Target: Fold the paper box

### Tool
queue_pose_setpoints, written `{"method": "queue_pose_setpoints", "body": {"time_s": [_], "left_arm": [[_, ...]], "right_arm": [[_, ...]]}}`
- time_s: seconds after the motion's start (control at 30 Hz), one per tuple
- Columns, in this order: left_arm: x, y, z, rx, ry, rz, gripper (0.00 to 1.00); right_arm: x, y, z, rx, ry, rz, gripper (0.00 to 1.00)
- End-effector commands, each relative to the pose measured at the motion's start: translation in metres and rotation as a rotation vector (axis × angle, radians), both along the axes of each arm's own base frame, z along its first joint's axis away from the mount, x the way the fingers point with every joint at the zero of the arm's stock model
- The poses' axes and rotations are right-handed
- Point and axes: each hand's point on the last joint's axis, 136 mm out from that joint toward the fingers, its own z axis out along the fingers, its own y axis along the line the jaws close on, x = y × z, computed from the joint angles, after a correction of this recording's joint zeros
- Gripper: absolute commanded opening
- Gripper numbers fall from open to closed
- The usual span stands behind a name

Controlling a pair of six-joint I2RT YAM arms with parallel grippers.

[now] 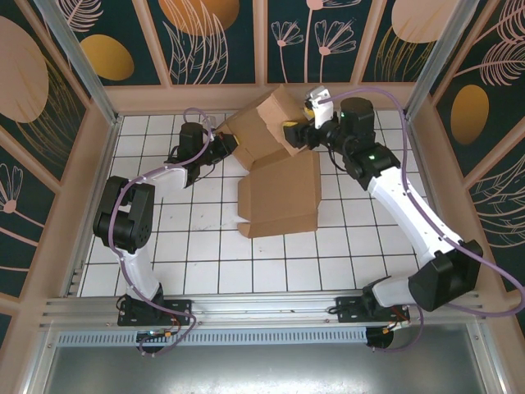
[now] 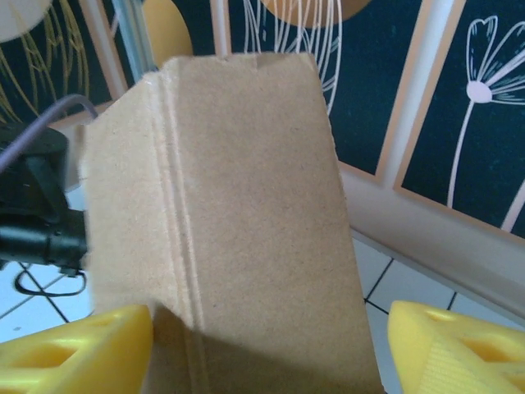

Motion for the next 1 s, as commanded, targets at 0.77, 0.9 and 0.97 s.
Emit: {"method": "queue_pose_setpoints", "body": {"time_s": [0.77,0.9,0.97], "left_arm": [[-0.001,-0.006,0.046,-0.04,-0.116,-0.028,0.0],[-0.001,-0.004,0.043,-0.03,-0.11,-0.023,0.0],[-0.001,-0.004,0.042,-0.028,-0.108,-0.02,0.0]], "right_arm": [[0.025,-0.004,-0.012,-0.281,-0.094,-0.28,0.37],[0.029,0.005,-0.016,-0.315,-0.12,-0.332,0.25],[0.032,0.007,-0.02,-0.335,-0.132,-0.376,0.16]]}}
